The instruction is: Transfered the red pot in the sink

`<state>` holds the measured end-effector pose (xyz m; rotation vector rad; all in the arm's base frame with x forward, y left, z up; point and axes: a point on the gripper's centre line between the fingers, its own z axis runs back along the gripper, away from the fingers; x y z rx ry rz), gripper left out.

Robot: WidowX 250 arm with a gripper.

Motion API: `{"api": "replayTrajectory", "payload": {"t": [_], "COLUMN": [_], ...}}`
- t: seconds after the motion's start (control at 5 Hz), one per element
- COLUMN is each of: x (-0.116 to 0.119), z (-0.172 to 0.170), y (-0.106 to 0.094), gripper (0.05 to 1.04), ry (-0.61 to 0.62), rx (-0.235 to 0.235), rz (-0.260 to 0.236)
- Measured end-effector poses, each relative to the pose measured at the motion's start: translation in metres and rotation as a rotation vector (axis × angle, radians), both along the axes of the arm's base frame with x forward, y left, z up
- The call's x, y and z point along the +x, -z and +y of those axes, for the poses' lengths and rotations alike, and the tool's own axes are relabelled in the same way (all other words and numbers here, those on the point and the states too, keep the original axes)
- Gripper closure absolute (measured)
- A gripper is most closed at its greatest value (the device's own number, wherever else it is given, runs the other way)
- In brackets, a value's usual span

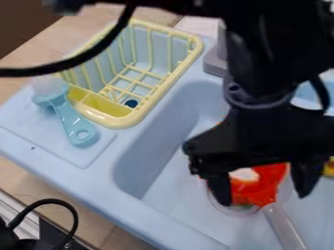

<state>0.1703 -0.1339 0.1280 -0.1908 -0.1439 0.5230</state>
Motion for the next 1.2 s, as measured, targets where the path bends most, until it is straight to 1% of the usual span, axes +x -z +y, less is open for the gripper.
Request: {"api": "replayTrajectory", "payload": {"t": [0.2,0.4,0.6,0.8,1.0,1.2], "x": [0.002,0.018,0.027,0.042,0.057,0.073], "z": [0.006,0.041,0.055,0.065,0.077,0.1], "y": [0.005,-0.002,-0.004,-0.01,-0.017,-0.023], "gripper": [0.084,0.084,0.084,0.084,0.084,0.084], "ry": [0.092,0.095,0.126,0.131,0.096,0.081], "rx": [0.069,0.039,0.082,0.121,0.162,0.205], "rz": [-0.114,-0.102,-0.09,-0.122,-0.147,-0.165]}}
